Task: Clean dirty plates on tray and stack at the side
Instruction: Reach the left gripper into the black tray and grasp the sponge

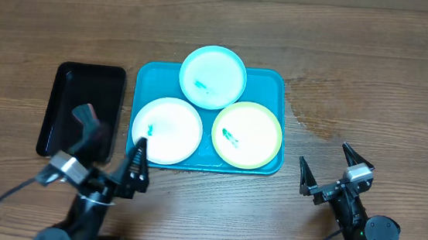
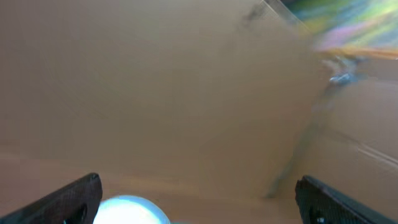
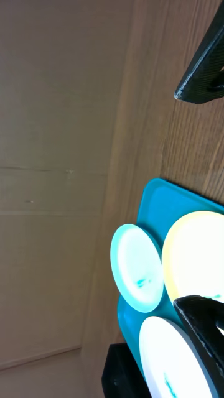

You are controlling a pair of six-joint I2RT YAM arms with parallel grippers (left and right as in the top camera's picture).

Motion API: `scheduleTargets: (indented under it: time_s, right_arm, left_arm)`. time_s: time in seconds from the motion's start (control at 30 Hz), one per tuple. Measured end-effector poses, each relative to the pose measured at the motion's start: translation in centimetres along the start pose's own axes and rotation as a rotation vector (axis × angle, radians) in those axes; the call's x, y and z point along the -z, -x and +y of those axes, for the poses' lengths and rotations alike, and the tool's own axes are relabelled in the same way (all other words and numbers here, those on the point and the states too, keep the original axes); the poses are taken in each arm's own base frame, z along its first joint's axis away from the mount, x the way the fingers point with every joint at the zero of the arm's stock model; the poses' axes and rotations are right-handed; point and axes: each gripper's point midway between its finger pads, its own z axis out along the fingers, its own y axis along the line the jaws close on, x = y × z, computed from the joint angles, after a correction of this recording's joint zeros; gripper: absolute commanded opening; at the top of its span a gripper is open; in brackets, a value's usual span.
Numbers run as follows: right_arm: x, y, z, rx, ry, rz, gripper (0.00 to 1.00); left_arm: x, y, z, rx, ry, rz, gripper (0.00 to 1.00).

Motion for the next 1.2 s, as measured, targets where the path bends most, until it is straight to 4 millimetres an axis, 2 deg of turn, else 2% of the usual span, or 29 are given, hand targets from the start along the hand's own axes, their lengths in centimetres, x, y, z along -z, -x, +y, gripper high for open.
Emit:
scheduleTargets:
  time_s: [0.13,0.2,0.33,0.43,0.57,0.7,0.87,1.07,1.2]
  right_arm:
    - [0.0,0.0,0.0,0.000,0.000,0.000,1.00]
    - [0.0,0.0,0.0,0.000,0.000,0.000,1.00]
    - [0.0,0.0,0.0,0.000,0.000,0.000,1.00]
    - [0.0,0.0,0.0,0.000,0.000,0.000,1.00]
    - [0.0,0.0,0.0,0.000,0.000,0.000,1.00]
    - [0.0,0.0,0.0,0.000,0.000,0.000,1.00]
    - [0.0,0.0,0.0,0.000,0.000,0.000,1.00]
    - [0.0,0.0,0.0,0.000,0.000,0.000,1.00]
    - [0.0,0.0,0.0,0.000,0.000,0.001,1.00]
  left_arm:
    - [0.2,2.6,1.7,-0.027,0.267,0.135,1.00]
    - [-0.6,2.8,2.3,-0.052,0.342,0.244,1.00]
    - [-3.4,2.9,3.2,-0.134,0.385,0.416,1.00]
    - [-4.4,2.3,4.8,-0.169,0.457,0.533,1.00]
    - [-4.5,1.5,8.0,-0.159,0.660,0.746,1.00]
    - [-5.6,0.6,11.4,-0.165,0.821,0.921,1.00]
    - [-6.7,-1.5,16.5,-0.119,0.980,1.025,1.00]
    - [-4.7,-3.3,23.1,0.048,1.198,1.065,1.00]
    - [-3.3,-4.0,25.9,0.120,1.280,1.085,1.00]
